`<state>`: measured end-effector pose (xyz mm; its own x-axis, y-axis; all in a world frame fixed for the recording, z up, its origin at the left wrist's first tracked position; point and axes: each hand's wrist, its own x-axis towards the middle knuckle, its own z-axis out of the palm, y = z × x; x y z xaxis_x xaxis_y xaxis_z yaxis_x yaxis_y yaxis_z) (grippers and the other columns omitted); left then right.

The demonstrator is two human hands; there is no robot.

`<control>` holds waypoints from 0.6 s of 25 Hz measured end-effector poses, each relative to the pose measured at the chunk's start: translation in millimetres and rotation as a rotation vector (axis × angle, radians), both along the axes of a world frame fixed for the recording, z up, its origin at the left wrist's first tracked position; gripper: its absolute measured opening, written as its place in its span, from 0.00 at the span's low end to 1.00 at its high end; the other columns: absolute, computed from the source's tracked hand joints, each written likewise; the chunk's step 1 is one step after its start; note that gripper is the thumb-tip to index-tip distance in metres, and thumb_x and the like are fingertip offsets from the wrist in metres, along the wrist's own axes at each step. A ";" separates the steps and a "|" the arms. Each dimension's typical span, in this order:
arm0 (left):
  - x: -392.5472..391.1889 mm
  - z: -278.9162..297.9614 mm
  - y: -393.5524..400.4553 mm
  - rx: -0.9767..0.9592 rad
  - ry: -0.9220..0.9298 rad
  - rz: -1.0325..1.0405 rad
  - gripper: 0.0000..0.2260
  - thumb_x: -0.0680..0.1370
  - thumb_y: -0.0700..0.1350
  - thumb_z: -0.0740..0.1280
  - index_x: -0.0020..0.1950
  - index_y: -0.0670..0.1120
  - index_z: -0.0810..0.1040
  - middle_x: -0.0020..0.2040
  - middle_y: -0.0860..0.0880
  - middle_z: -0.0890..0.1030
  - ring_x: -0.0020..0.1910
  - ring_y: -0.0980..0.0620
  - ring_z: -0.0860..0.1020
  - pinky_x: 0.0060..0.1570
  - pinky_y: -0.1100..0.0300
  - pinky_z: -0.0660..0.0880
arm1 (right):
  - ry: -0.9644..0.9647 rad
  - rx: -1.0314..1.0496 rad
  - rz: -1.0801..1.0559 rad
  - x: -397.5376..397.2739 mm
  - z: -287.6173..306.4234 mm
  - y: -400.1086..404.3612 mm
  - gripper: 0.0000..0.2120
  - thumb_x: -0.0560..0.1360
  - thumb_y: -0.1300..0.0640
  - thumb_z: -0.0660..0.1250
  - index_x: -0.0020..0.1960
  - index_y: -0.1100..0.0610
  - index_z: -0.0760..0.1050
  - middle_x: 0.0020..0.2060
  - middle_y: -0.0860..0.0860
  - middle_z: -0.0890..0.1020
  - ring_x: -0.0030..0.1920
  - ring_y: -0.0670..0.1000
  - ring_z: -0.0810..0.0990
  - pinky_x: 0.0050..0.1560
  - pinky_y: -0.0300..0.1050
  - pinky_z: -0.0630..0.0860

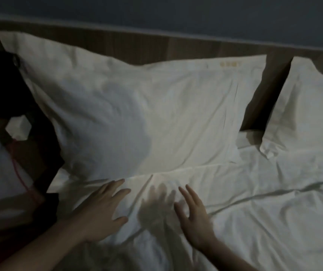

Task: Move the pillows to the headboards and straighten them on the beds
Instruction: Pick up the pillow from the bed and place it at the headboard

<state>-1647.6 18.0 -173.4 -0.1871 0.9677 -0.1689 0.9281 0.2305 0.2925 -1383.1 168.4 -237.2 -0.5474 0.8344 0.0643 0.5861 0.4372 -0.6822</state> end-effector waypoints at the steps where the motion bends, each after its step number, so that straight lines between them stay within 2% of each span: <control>1: -1.0 -16.6 -6.5 -0.052 -0.009 -0.020 0.37 0.77 0.68 0.62 0.83 0.59 0.54 0.84 0.56 0.43 0.84 0.53 0.45 0.79 0.58 0.50 | -0.110 -0.035 -0.007 4.0 -21.0 -24.9 0.44 0.72 0.20 0.41 0.79 0.40 0.63 0.81 0.43 0.60 0.82 0.48 0.59 0.81 0.52 0.56; 2: -4.8 -32.2 -12.5 -0.111 -0.016 -0.035 0.40 0.75 0.70 0.62 0.83 0.59 0.54 0.85 0.56 0.43 0.84 0.51 0.45 0.80 0.55 0.50 | -0.247 -0.042 -0.014 5.6 -39.7 -47.3 0.46 0.70 0.19 0.38 0.81 0.39 0.60 0.82 0.41 0.56 0.83 0.49 0.56 0.82 0.55 0.52; 3: -8.5 -50.8 -21.3 -0.181 -0.028 -0.055 0.43 0.71 0.72 0.62 0.83 0.59 0.53 0.84 0.55 0.42 0.84 0.49 0.43 0.81 0.53 0.49 | -0.343 -0.026 -0.036 5.8 -55.8 -68.0 0.44 0.71 0.20 0.40 0.81 0.39 0.59 0.82 0.40 0.54 0.84 0.50 0.54 0.82 0.55 0.48; 5: -14.3 -86.1 -38.7 -0.229 -0.025 -0.089 0.49 0.66 0.77 0.60 0.83 0.61 0.49 0.84 0.54 0.41 0.84 0.46 0.40 0.81 0.48 0.46 | -0.341 0.094 -0.114 3.0 -76.7 -87.0 0.35 0.76 0.31 0.55 0.80 0.42 0.65 0.81 0.44 0.62 0.83 0.53 0.59 0.81 0.56 0.49; 7: -20.9 -115.3 -50.9 -0.186 0.055 -0.138 0.50 0.64 0.79 0.61 0.83 0.61 0.55 0.85 0.52 0.50 0.84 0.43 0.50 0.77 0.44 0.49 | -0.306 0.190 -0.163 -8.2 -87.2 -79.9 0.30 0.75 0.40 0.62 0.77 0.46 0.71 0.78 0.46 0.70 0.80 0.54 0.64 0.80 0.60 0.55; 9: -27.9 -134.8 -54.3 -0.151 0.075 -0.157 0.50 0.64 0.78 0.63 0.82 0.58 0.60 0.84 0.50 0.59 0.82 0.42 0.58 0.74 0.43 0.53 | -0.313 0.241 -0.177 -17.7 -94.9 -71.7 0.30 0.75 0.43 0.62 0.76 0.48 0.72 0.78 0.46 0.71 0.80 0.53 0.64 0.80 0.61 0.57; 15: -32.8 -136.6 -44.2 -0.138 -0.064 -0.166 0.46 0.67 0.79 0.59 0.81 0.58 0.63 0.83 0.50 0.62 0.80 0.42 0.58 0.74 0.44 0.52 | -0.450 0.166 -0.205 -24.6 -89.7 -64.8 0.30 0.75 0.44 0.61 0.77 0.48 0.70 0.77 0.47 0.71 0.80 0.54 0.64 0.79 0.61 0.58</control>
<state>-1680.4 -26.2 -310.0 -0.0121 0.9513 -0.3080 0.9370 0.1183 0.3287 -1407.7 103.6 -327.0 -0.3779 0.9258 0.0009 0.8901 0.3636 -0.2747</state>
